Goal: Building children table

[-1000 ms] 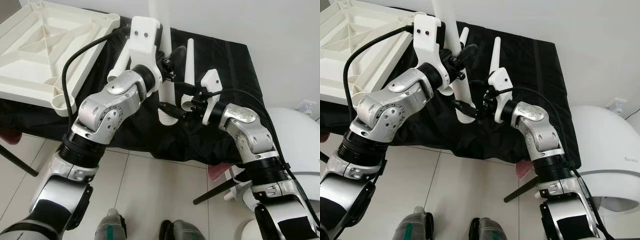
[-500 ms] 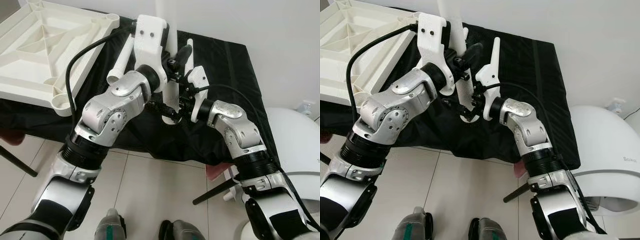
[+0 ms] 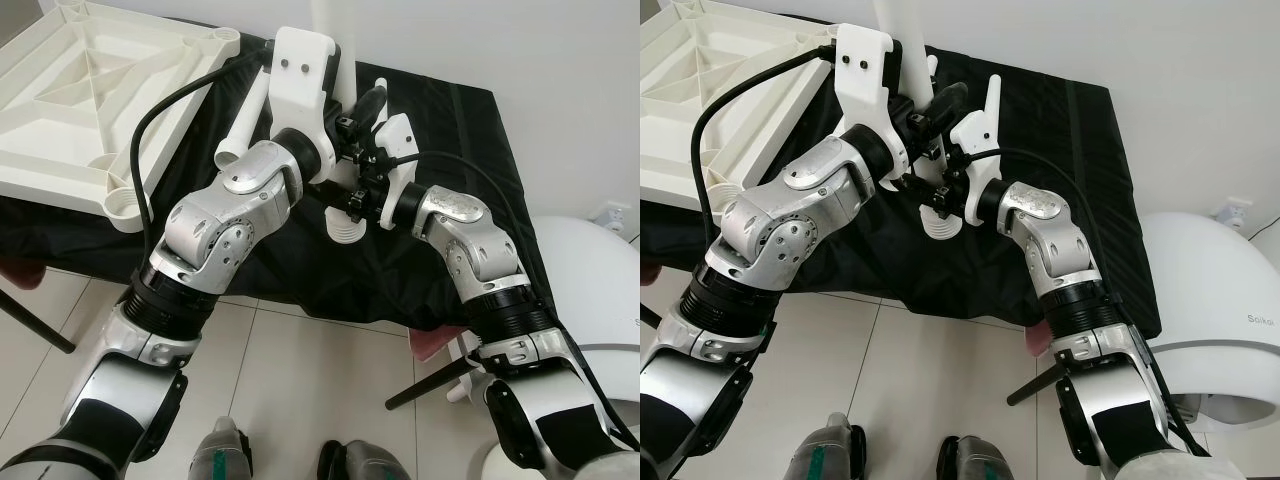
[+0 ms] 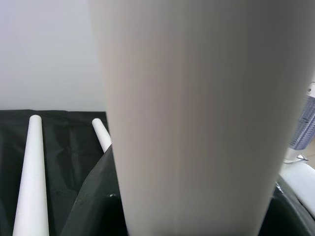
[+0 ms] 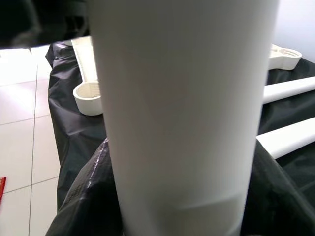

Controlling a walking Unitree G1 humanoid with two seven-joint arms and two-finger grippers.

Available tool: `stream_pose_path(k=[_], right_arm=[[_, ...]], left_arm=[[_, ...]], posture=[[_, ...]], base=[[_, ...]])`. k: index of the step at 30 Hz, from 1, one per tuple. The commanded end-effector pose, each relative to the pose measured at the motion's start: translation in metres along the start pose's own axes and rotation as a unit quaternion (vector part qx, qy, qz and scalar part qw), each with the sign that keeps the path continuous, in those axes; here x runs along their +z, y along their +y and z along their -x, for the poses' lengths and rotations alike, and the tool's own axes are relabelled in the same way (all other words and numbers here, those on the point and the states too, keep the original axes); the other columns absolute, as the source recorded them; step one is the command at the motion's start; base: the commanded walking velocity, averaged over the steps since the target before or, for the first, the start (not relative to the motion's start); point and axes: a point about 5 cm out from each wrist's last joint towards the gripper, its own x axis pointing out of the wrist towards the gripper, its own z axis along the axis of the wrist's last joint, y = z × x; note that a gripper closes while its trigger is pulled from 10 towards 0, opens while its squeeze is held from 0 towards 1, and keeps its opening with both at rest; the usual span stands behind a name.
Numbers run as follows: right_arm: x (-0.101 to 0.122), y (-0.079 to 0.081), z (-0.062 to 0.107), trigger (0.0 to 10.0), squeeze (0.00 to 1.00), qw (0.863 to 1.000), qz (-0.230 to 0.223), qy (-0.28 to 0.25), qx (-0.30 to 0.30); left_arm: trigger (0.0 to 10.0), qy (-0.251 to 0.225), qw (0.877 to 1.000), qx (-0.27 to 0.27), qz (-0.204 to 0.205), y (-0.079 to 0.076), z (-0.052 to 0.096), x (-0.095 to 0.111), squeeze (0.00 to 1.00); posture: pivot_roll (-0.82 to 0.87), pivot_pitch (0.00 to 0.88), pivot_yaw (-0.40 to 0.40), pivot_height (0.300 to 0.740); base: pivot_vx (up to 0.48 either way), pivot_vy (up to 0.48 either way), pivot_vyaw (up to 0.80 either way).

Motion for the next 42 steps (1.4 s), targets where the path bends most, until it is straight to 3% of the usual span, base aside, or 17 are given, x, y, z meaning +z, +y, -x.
stream_pose_path(k=[1,2,3,5,8,9,10,11,12,13,14,29,30,42], right_arm=[[0.007,-0.008,0.002,8.7,0.00,1.000,0.006,-0.012,-0.016],[0.007,-0.008,0.002,4.2,0.00,1.000,0.005,-0.011,-0.015],[0.007,-0.008,0.002,4.2,0.00,1.000,0.005,-0.011,-0.015],[0.006,-0.005,0.002,0.0,0.00,1.000,0.004,-0.012,-0.005],[0.005,-0.003,0.002,0.0,0.00,1.000,0.004,-0.012,0.000],[0.004,-0.002,0.002,7.3,0.00,1.000,0.008,-0.011,0.005],[0.003,0.000,0.002,10.0,0.00,1.000,0.010,-0.010,0.008],[0.003,0.000,0.002,10.0,0.00,1.000,0.010,-0.010,0.008],[0.002,0.001,0.002,10.0,0.00,1.000,0.013,-0.011,0.008],[0.002,0.001,0.002,10.0,0.00,1.000,0.015,-0.012,0.009],[0.002,0.001,0.001,10.0,0.00,1.000,0.013,-0.015,0.003],[-0.007,-0.008,0.006,10.0,0.00,0.998,-0.005,-0.022,-0.065],[-0.007,-0.009,0.007,10.0,0.00,0.997,-0.007,-0.024,-0.072],[-0.009,-0.029,0.014,10.0,0.00,0.985,-0.026,-0.035,-0.169]], left_arm=[[10.0,0.000,0.988,-0.157,-0.004,-0.023,0.002,-0.001,0.00],[10.0,0.000,0.987,-0.158,-0.005,-0.023,0.002,-0.001,0.00],[10.0,0.000,0.987,-0.158,-0.005,-0.023,0.002,-0.001,0.00],[10.0,-0.001,0.987,-0.160,-0.006,-0.024,0.002,-0.001,0.00],[10.0,-0.001,0.987,-0.160,-0.007,-0.024,0.002,-0.001,0.00],[10.0,-0.001,0.987,-0.161,-0.007,-0.024,0.002,-0.001,0.00],[10.0,-0.001,0.987,-0.161,-0.006,-0.025,0.002,-0.001,0.00],[10.0,-0.001,0.987,-0.161,-0.006,-0.025,0.002,-0.001,0.00],[10.0,-0.002,0.987,-0.163,0.000,-0.025,0.002,-0.001,0.43],[10.0,-0.002,0.986,-0.164,0.004,-0.025,0.002,-0.001,0.43],[10.0,-0.002,0.986,-0.167,0.011,-0.024,0.002,0.000,1.00],[10.0,-0.015,0.982,-0.177,0.061,-0.022,0.010,0.011,1.00],[10.0,-0.019,0.981,-0.181,0.064,-0.023,0.011,0.013,0.00],[10.0,-0.032,0.978,-0.196,0.067,-0.026,0.021,0.019,0.00]], posture=[[0.06,0.055,-0.112,0.740],[0.06,0.055,-0.112,0.740],[0.06,0.055,-0.112,0.740],[0.06,0.054,-0.110,0.740],[0.06,0.054,-0.110,0.740],[0.06,0.054,-0.108,0.740],[0.06,0.055,-0.107,0.740],[0.06,0.055,-0.107,0.740],[0.06,0.055,-0.104,0.740],[0.06,0.056,-0.103,0.740],[0.06,0.056,-0.101,0.740],[0.07,0.062,-0.093,0.740],[0.07,0.062,-0.091,0.740],[0.07,0.061,-0.089,0.740]], base=[[0.000,0.000,0.00],[0.000,0.000,0.00],[0.000,0.000,0.00],[0.000,0.000,0.00],[0.000,0.000,0.00],[0.000,0.000,0.00],[0.000,0.000,0.00],[0.000,0.000,0.00],[0.000,0.000,0.00],[0.000,0.000,0.00],[0.000,0.000,0.00],[0.000,0.000,0.00],[0.000,0.000,0.00],[0.000,0.000,0.00]])
